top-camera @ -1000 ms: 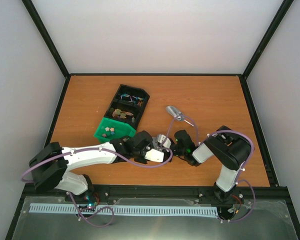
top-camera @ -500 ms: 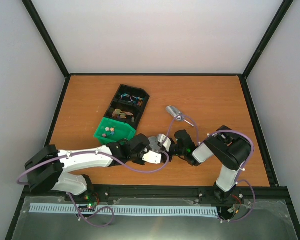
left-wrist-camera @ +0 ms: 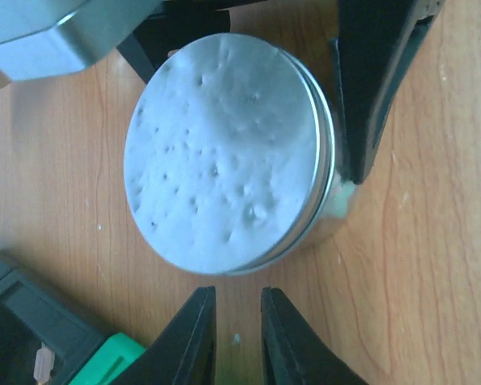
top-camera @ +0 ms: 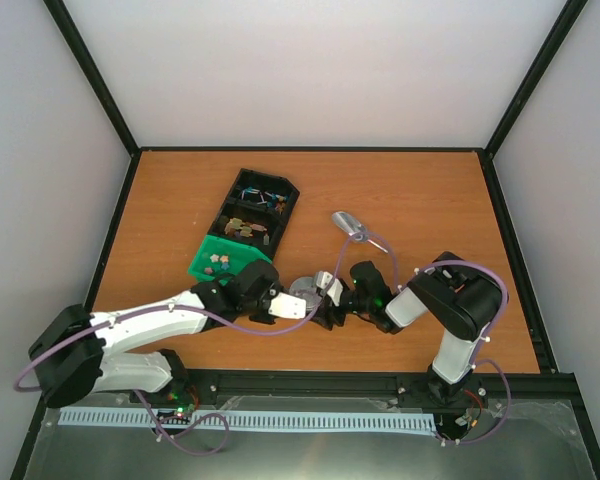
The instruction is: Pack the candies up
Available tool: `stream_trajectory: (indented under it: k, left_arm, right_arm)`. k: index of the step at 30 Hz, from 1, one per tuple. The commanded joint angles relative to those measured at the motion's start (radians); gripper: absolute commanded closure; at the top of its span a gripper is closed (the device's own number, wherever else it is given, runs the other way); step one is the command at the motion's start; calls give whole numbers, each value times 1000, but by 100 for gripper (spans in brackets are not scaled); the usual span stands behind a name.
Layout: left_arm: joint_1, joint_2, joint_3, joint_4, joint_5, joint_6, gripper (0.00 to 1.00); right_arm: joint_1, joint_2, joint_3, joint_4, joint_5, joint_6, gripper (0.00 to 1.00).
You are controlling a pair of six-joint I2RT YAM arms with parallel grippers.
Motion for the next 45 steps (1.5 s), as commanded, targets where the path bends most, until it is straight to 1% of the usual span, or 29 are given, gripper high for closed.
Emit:
stream_trajectory:
  k: [1,5,7,9,16,20,23,28,35,45]
  left_arm:
    - [5,-81,3,-71,75,30,79]
    - [-54,-94,29,-81,83,13,73]
    - [-90,-74,45,-66,78,-8,68]
    - [-115,-44,64,-46,76,-28,67]
    - [-137,77,106,27,52,-49,67]
    - [-137,117,114,20,8,-53,72]
    - [-126,106,86,17,-13,-46,78]
    - [-98,75,24,7,-37,-10,81]
    - [-21,44,-37,7,-48,35,83]
    - [83,17,-51,0,-33,85,84]
  right_arm:
    - [11,6,-9,15,-32,-11,50]
    - [11,11,-2,6,-13,-7,50]
    - [11,13,-2,5,-16,-6,50]
    - [11,11,-2,4,-14,-6,50]
    - [11,10,-2,0,-16,-8,51]
    - [11,8,-4,1,-19,-9,52]
    - [11,7,-3,-2,-22,-9,53]
    - [11,7,-4,-5,-35,-11,54]
    - [11,6,-3,-7,-40,-13,55]
    - [11,7,-2,-13,-45,-14,57]
